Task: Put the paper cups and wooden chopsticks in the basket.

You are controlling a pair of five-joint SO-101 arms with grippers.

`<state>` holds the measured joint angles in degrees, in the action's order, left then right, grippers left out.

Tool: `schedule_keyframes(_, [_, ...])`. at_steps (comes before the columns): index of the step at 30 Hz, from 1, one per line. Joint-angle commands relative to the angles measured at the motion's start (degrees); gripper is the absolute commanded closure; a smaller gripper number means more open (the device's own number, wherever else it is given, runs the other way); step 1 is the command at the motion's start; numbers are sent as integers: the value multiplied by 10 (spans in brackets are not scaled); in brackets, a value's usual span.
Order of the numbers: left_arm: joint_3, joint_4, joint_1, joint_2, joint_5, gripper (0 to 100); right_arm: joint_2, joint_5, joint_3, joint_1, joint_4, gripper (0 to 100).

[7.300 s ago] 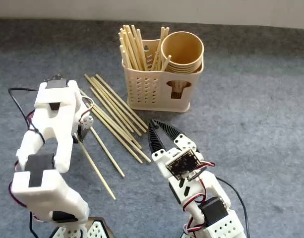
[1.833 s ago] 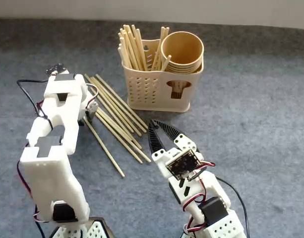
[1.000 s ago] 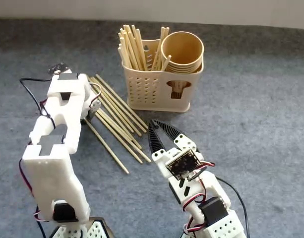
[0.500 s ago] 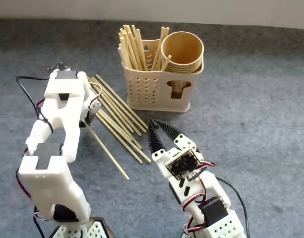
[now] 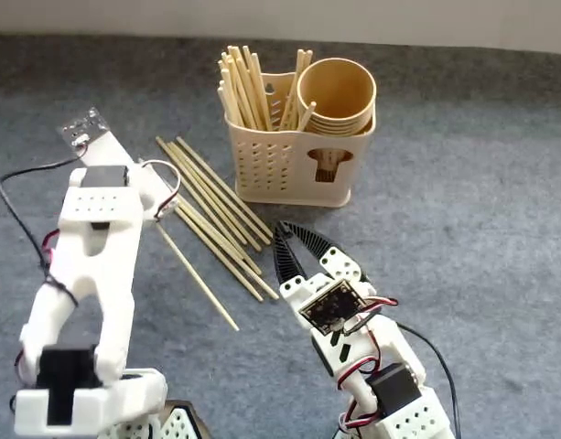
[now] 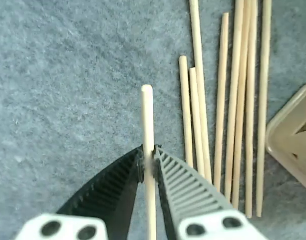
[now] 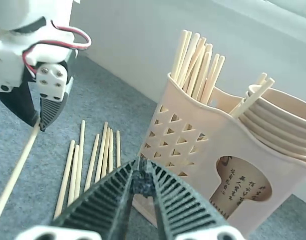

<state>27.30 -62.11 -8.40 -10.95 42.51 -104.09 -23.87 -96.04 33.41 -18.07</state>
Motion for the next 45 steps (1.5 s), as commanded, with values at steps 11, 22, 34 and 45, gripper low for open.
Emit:
schedule_keyframes(11, [32, 79, 6, -297, 1, 994, -9, -8, -58, -6, 0, 992])
schedule_keyframes(22, [33, 202, 8, -455, -91, 994, -8, -8, -58, -6, 0, 992])
schedule_keyframes(34, [32, 404, 32, -465, -91, 994, -6, -8, -57, -4, -1, 992])
schedule_keyframes(45, [-17, 429, 152, -455, -166, 994, -6, -8, -57, -3, -1, 992])
